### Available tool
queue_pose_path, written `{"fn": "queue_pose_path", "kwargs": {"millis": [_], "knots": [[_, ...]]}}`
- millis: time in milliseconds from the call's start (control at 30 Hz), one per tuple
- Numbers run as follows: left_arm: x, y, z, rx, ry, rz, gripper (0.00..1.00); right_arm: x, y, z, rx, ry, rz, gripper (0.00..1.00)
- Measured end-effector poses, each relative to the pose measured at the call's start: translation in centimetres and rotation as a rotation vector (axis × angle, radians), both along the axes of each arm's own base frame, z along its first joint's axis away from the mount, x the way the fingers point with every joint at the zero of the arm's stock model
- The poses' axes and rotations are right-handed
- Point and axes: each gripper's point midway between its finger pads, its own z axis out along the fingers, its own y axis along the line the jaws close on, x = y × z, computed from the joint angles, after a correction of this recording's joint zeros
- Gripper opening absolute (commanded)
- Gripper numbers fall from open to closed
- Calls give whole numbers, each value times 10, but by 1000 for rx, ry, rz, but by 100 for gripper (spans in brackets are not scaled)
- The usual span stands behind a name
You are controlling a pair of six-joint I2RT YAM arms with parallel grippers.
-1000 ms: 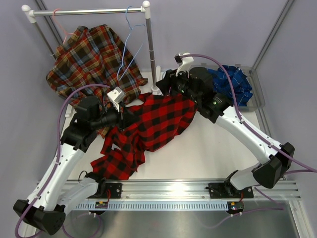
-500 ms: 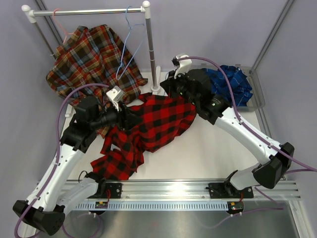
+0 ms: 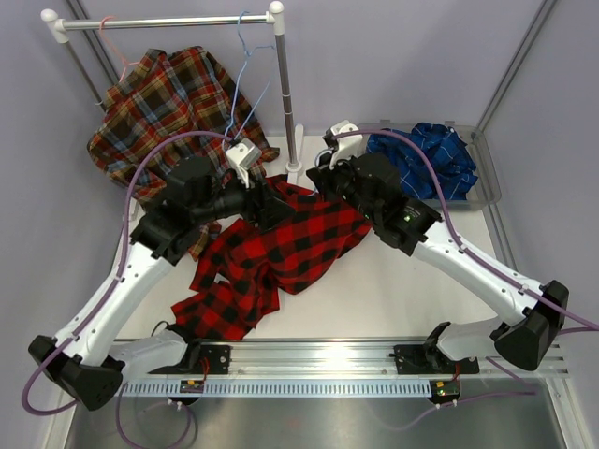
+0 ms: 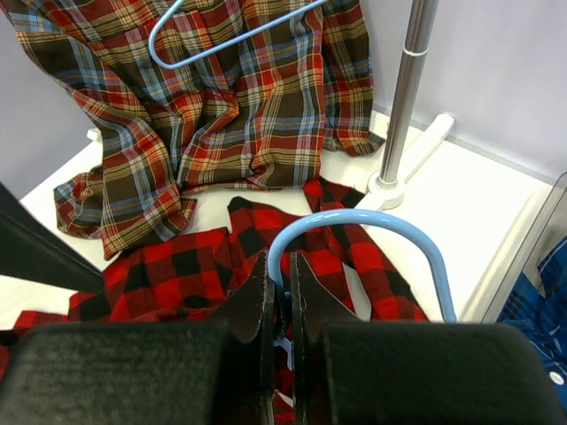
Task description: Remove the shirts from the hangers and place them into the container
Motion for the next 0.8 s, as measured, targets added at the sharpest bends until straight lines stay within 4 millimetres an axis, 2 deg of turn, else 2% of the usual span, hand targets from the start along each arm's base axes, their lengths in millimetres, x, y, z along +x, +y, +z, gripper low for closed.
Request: {"fn": "queue_pose_path", "kwargs": {"millis": [200,267,333,467,533,567,667,800], "knots": [[11,-26,-6,28,35,-20,53,-1,-1,3,3,-22,0,0],[14,-29,-10,38,45,-15,51,-1,-2,2,1,-25,-2,0],[16,-30,-13,43,53,-9,42,-1,-4,3,-1,-31,-6,0],[17,-29,-14,49,51,3,33,-2,-5,5,-8,-44,-6,0],[18,-29,-14,50,51,8,26,-2,-6,6,-8,-47,-5,0],[18,-29,-14,51,51,10,16,-2,-6,7,-8,-49,-5,0],[18,-29,-14,52,46,11,0,-3,-8,8,-7,-55,-7,0],[17,-31,-14,55,40,7,0,-3,-11,7,-10,-55,-17,0]]}}
